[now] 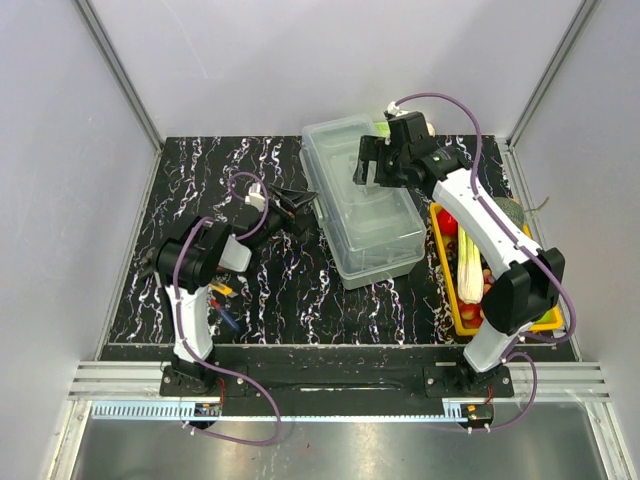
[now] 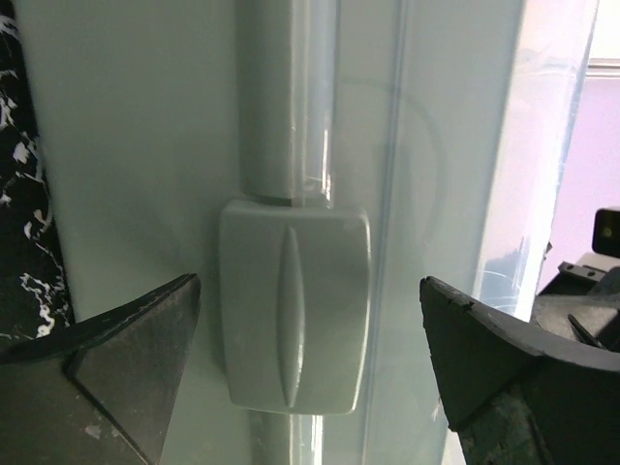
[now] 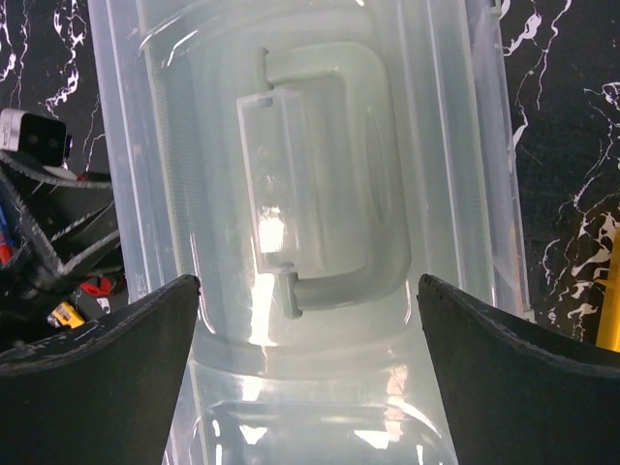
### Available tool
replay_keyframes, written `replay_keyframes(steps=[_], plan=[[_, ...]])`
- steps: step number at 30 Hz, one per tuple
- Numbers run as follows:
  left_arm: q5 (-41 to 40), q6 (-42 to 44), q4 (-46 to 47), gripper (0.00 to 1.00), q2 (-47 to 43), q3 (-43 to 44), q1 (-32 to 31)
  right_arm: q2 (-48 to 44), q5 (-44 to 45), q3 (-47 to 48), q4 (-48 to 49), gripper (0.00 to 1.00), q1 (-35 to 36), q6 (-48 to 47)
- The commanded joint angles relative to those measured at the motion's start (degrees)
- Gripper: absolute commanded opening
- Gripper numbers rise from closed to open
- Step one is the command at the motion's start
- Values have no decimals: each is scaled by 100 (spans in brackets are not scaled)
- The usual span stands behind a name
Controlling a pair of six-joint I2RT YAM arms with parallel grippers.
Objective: Pack the tool kit
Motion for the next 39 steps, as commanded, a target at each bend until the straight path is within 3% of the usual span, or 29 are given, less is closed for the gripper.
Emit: replay_keyframes(steps=[1, 5, 11, 18, 32, 39], plan=[[-45, 24, 1557, 99, 249, 309, -37, -445, -104, -126, -27, 99, -84, -238], [69, 24, 1838, 99, 328, 353, -37, -534, 54, -311, -18, 99, -119, -422], [245, 217, 2005, 99, 170, 327, -46, -762, 1012, -1057, 122, 99, -128, -1099], [429, 183, 2128, 98, 284, 344, -81, -956, 363, -1708, 597, 99, -216, -1162], [930, 103, 2234, 72, 460, 617, -125, -947, -104, -2140, 641, 99, -242, -986], [1150, 227, 2313, 73, 644, 740, -108, -877, -306, -2236, 720, 99, -242, -924]])
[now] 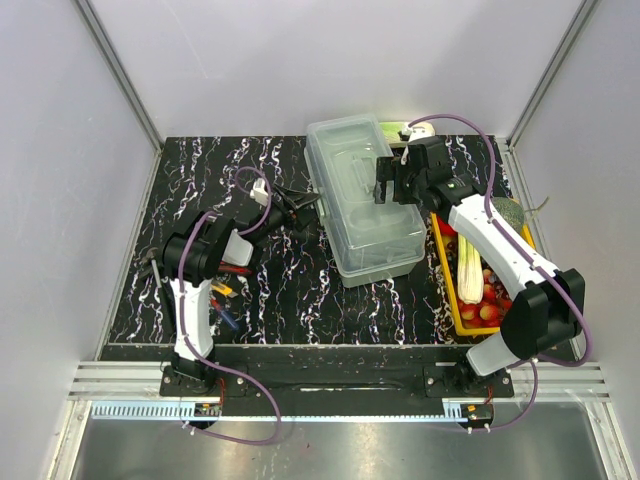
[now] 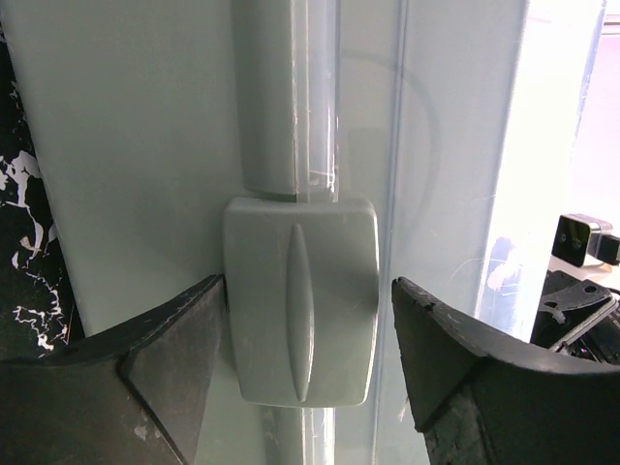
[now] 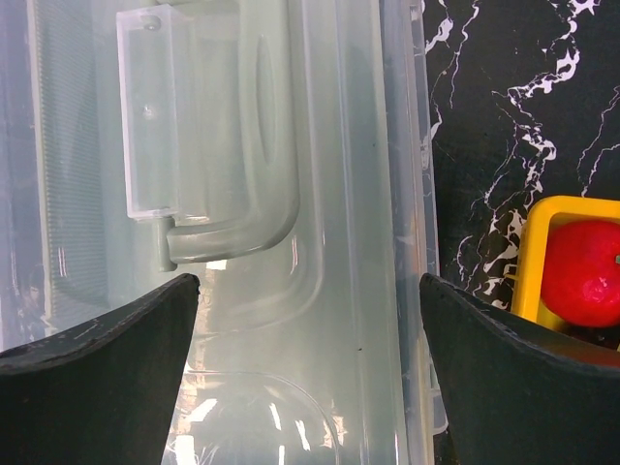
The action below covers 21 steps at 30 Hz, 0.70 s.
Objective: Pack the tool kit
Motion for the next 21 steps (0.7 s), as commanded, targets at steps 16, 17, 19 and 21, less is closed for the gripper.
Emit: replay_keyframes(steps=[16, 17, 19, 21], plan=[[683, -78, 2228, 69, 82, 585, -213, 370, -1333, -482, -127, 96, 66, 948], [807, -131, 2228, 67, 91, 708, -213, 379, -1290, -465, -144, 96, 57, 956], [887, -123, 2228, 64, 65, 771, -221, 414, -1202, -421, -223, 96, 75, 956], [923, -96, 2228, 60, 39, 789, -230, 432, -1166, -412, -241, 95, 66, 956]])
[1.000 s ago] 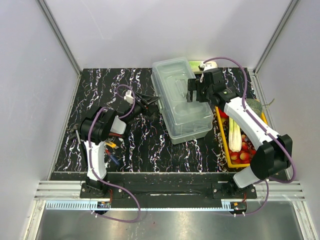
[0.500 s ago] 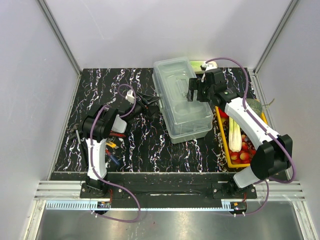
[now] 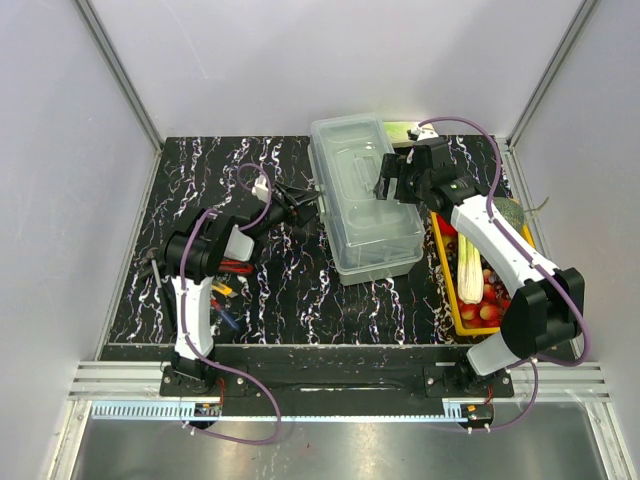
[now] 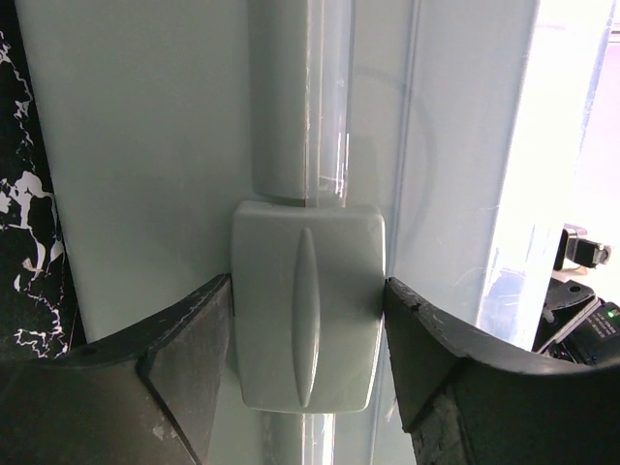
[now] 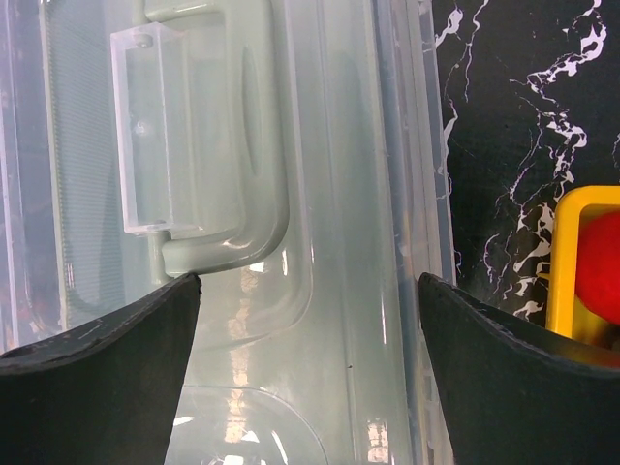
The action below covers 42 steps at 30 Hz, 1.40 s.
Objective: Pack the tool kit
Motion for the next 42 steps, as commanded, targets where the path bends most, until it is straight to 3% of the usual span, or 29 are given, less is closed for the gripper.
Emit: replay_keyframes(steps=[1, 6, 8, 26, 42], plan=[[765, 33, 2432, 56, -132, 439, -283, 399, -869, -219, -569, 95, 250, 371], [809, 6, 2432, 35, -97, 492, -283, 417, -843, -246, -569, 95, 241, 423], [801, -3, 2432, 32, -114, 483, -274, 425, -816, -255, -569, 94, 250, 441], [581, 1140, 630, 16, -817, 184, -256, 417, -614, -299, -630, 93, 250, 529], [387, 2080, -803, 12, -1327, 175, -239, 399, -535, -369, -630, 93, 241, 564]])
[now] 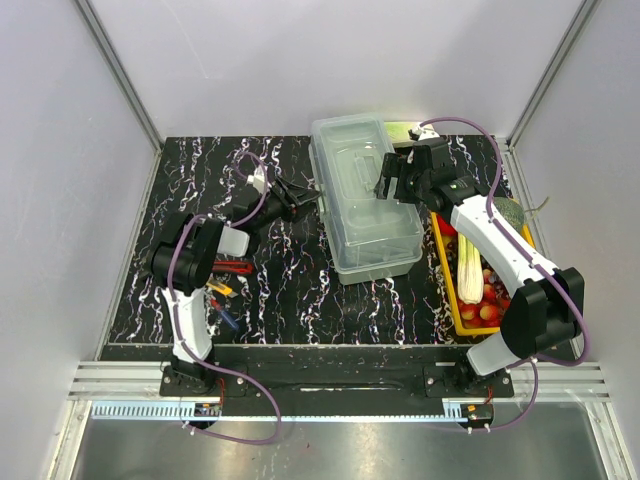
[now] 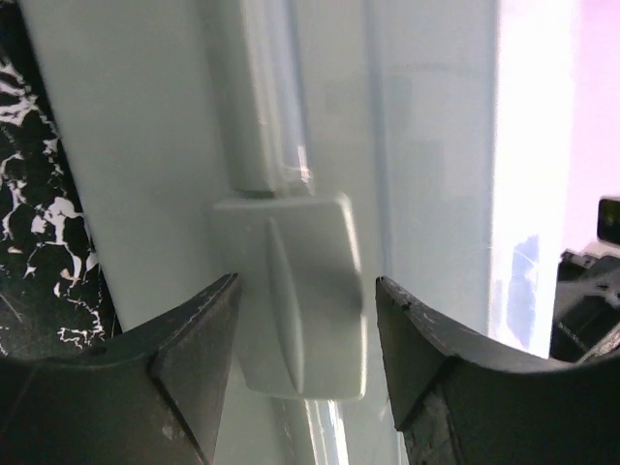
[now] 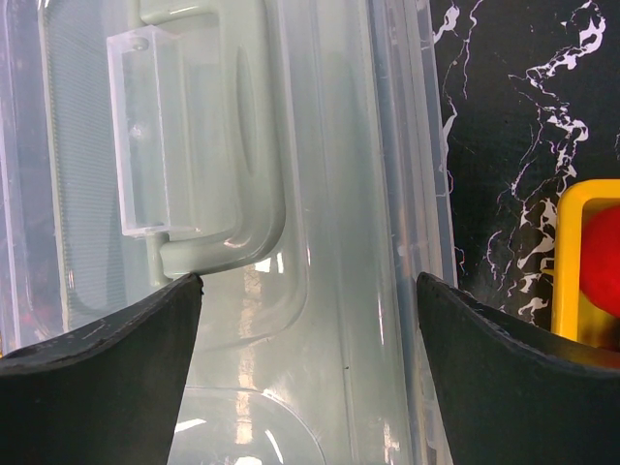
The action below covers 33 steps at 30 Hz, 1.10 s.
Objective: Pack the tool kit
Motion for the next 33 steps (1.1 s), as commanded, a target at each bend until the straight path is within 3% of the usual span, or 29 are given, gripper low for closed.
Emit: replay_keyframes(steps=[1, 6, 9, 12, 15, 25, 29, 33], plan=[[477, 684, 585, 12, -623, 114, -258, 392, -598, -356, -641, 93, 250, 409], [460, 736, 489, 14, -667, 105, -241, 419, -572, -365, -641, 93, 250, 409], [328, 824, 331, 37, -729, -17, -223, 419, -546, -365, -659, 93, 241, 409], [109, 789, 269, 68, -729, -184, -206, 419, -537, -374, -659, 93, 250, 409], [-199, 675, 234, 86, -781, -413, -206, 419, -528, -374, -668, 94, 241, 426], [-876, 859, -846, 99, -1151, -519, -162, 463, -545, -365, -677, 94, 250, 435], [-1061, 939, -1304, 99, -1116, -431, -188, 506, -572, -347, -677, 94, 241, 426], [-921, 335, -421, 99, -756, -509, -179, 542, -607, -321, -676, 94, 241, 409]])
